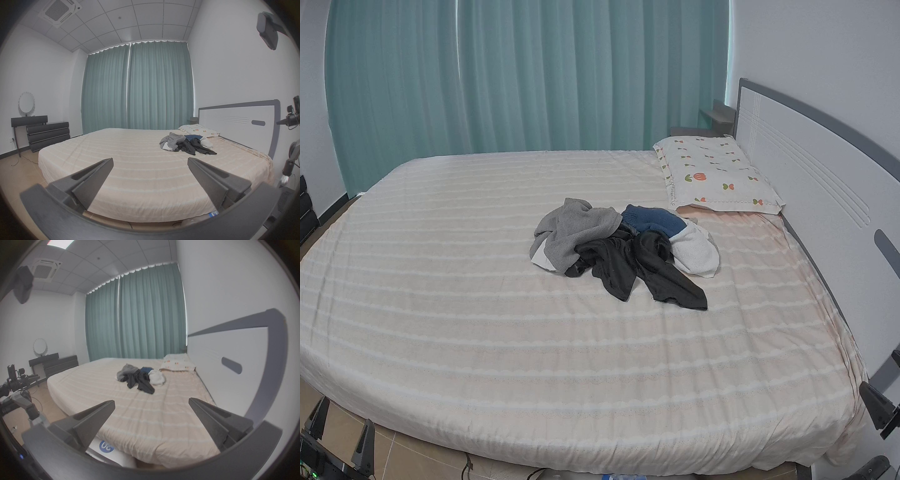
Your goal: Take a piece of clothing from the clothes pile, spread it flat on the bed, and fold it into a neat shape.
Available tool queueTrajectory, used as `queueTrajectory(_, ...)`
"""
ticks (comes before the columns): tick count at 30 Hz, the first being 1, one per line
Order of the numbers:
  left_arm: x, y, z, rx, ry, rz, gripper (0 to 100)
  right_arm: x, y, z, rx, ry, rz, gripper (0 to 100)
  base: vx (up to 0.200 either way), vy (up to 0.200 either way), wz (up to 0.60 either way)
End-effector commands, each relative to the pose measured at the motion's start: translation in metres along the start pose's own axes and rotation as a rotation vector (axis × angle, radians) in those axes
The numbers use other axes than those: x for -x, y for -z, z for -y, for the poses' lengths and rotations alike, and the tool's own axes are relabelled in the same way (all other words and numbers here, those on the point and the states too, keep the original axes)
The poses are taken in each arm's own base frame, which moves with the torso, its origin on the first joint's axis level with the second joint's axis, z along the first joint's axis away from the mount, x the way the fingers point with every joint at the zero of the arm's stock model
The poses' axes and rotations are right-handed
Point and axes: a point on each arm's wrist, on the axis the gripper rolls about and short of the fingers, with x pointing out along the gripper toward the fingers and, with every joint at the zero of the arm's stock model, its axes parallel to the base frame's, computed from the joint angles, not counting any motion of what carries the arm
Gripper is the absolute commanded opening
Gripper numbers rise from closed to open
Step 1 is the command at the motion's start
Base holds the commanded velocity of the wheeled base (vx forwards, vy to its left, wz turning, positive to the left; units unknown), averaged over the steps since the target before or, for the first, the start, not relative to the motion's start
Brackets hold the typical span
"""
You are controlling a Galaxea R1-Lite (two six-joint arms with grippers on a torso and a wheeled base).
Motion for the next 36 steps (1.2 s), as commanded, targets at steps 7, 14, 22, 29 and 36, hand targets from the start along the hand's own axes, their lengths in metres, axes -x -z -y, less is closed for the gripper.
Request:
queueTrajectory(7,0.0,0.005,0.0,0.0,-0.001,-0.007,100,-0.201,0.01,0.007,-0.097,-0.13,-0.52,100,0.0,0.0,0.0)
queueTrajectory(14,0.0,0.005,0.0,0.0,-0.001,-0.007,100,-0.316,0.048,0.01,-0.174,0.069,-0.491,100,0.0,0.0,0.0)
queueTrajectory(22,0.0,0.005,0.0,0.0,-0.001,-0.007,100,-0.395,0.064,0.004,-0.246,0.105,-0.461,100,0.0,0.0,0.0)
queueTrajectory(29,0.0,0.005,0.0,0.0,-0.001,-0.007,100,-0.453,0.089,-0.018,-0.336,0.125,-0.471,100,0.0,0.0,0.0)
queueTrajectory(36,0.0,0.005,0.0,0.0,-0.001,-0.007,100,-0.495,0.114,-0.029,-0.407,0.194,-0.452,100,0.0,0.0,0.0)
